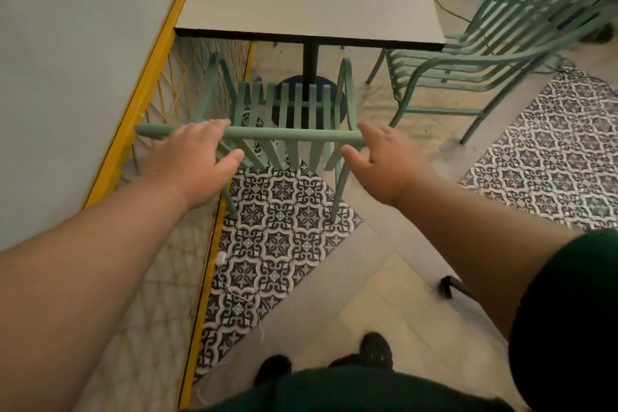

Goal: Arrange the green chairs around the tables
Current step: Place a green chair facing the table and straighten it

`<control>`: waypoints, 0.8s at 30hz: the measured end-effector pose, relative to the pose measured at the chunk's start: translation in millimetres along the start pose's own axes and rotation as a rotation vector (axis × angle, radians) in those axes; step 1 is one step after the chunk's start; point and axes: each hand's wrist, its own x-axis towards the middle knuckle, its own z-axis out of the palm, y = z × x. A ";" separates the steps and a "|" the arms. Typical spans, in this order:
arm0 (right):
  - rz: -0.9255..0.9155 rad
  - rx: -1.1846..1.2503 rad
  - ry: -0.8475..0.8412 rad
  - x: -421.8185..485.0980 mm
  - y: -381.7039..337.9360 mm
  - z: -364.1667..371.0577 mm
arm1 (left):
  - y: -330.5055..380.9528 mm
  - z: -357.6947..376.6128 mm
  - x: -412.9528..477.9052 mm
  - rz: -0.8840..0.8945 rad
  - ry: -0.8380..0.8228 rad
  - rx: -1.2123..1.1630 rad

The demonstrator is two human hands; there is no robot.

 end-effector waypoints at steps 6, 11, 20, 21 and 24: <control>0.088 0.048 -0.025 -51.3 -2.3 -18.7 | 24.2 -10.2 -16.2 0.151 -0.051 0.033; 0.164 0.071 -0.008 -82.0 12.7 -28.3 | 53.9 -10.0 -6.3 0.273 -0.081 0.046; 0.336 0.050 0.020 -106.9 131.4 -61.8 | 189.8 22.4 46.1 0.455 -0.116 0.032; 0.353 0.050 0.020 -106.1 149.1 -66.8 | 208.0 26.2 53.6 0.468 -0.122 0.033; 0.390 0.049 0.024 -101.8 194.4 -85.1 | 261.5 33.5 74.6 0.526 -0.140 0.045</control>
